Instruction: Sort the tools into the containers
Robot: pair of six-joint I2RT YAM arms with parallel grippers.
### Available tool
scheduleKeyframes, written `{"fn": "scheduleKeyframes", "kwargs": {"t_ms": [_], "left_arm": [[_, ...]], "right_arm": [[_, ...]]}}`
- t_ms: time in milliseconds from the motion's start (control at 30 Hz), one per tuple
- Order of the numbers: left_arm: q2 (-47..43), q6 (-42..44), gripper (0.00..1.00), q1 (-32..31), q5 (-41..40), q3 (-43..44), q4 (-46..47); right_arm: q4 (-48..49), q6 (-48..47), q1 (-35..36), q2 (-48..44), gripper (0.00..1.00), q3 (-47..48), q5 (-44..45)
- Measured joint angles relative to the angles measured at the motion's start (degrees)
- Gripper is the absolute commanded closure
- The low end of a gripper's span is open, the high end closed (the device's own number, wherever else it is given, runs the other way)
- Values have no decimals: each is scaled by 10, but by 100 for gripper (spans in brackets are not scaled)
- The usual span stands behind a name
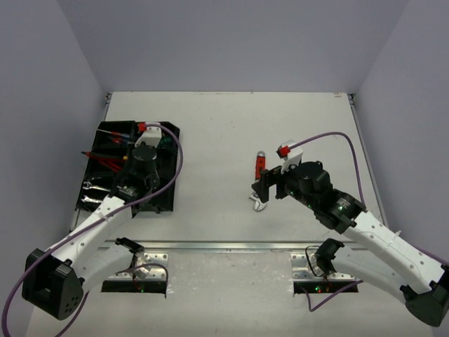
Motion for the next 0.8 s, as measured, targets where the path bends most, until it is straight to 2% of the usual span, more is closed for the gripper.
{"fn": "scheduleKeyframes", "kwargs": {"t_ms": [233, 367, 600, 667, 767, 800], "left_arm": [[25, 49, 100, 7, 133, -35, 42], [49, 62, 100, 7, 180, -49, 71], [90, 85, 100, 7, 181, -60, 69], [88, 88, 92, 7, 174, -65, 62], [69, 89, 94, 7, 166, -80, 61], [61, 89, 88, 7, 163, -86, 60]], "right_arm": [[1, -8, 0, -19, 1, -9, 2], [3, -10, 0, -23, 1, -9, 2], [3, -13, 0, -25, 1, -9, 2], [3, -15, 0, -25, 1, -9, 2], [3, -16, 0, -26, 1, -9, 2], [3, -16, 0, -26, 1, -9, 2]]}}
